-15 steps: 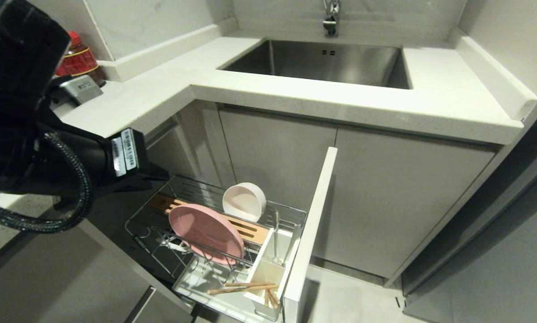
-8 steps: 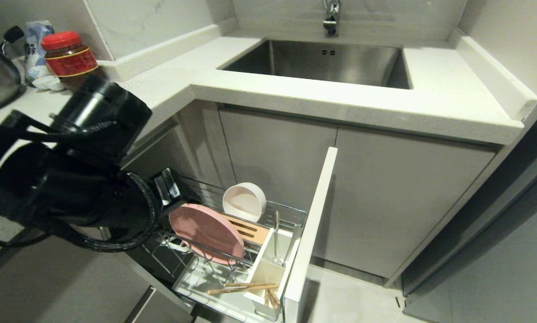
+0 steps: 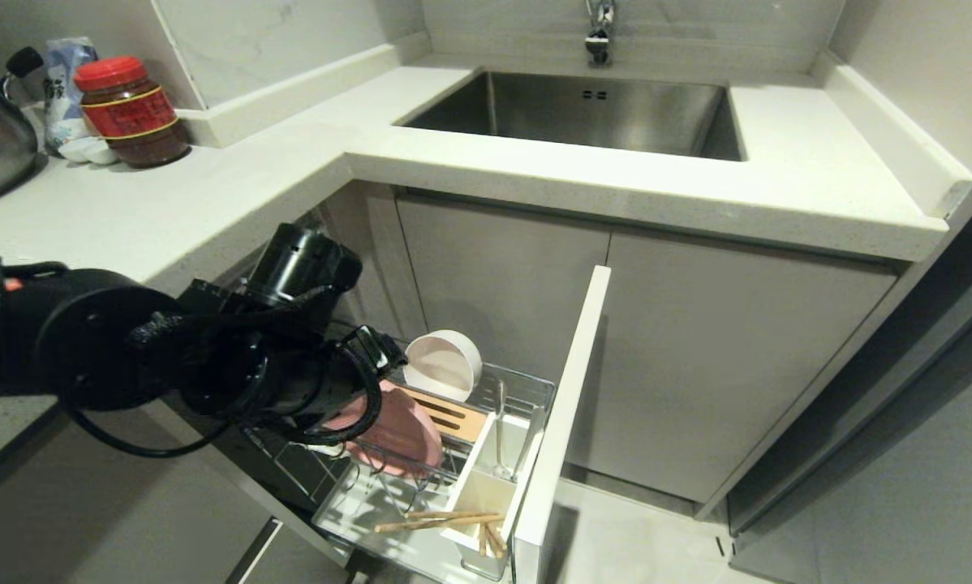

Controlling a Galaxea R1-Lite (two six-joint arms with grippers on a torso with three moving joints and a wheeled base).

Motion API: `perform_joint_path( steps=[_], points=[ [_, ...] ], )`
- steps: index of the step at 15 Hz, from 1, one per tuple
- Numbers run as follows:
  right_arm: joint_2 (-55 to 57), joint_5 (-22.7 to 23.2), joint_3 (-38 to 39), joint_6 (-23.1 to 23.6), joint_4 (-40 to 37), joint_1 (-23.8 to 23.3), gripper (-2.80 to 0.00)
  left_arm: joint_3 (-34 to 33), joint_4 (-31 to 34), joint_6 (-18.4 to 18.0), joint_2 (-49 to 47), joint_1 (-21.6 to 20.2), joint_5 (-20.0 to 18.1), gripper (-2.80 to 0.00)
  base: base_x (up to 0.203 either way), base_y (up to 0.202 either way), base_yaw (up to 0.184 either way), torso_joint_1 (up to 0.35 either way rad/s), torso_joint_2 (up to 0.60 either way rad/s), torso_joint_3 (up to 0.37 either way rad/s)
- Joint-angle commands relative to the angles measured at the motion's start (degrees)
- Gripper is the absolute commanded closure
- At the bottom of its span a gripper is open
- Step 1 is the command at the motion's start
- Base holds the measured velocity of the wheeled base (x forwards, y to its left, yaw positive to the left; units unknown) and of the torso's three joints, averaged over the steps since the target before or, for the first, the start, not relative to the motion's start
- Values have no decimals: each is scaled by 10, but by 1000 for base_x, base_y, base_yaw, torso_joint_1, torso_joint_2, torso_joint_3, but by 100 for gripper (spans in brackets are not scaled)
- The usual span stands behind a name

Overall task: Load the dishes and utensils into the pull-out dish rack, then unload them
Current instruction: Take the plate out of the cupboard

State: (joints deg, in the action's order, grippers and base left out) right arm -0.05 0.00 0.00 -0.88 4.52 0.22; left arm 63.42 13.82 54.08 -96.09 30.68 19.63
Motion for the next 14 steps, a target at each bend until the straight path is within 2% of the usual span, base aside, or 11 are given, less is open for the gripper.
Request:
perform_joint_path(
  steps=[1,3,4,14],
  points=[
    [0,0,15,0,0,0,0,-2,-17,3,-39,-2,0,-280,0,0,0,0,0,0],
    [0,0,15,0,0,0,0,-2,-22,3,-51,-3,0,-280,0,0,0,0,0,0],
    [0,0,15,0,0,0,0,-2,-22,3,-52,-3,0,0,0,0,0,0,0,0],
    [0,0,15,0,0,0,0,-4,-22,5,-37,-4,1,0,0,0,0,0,0,0]
  ],
)
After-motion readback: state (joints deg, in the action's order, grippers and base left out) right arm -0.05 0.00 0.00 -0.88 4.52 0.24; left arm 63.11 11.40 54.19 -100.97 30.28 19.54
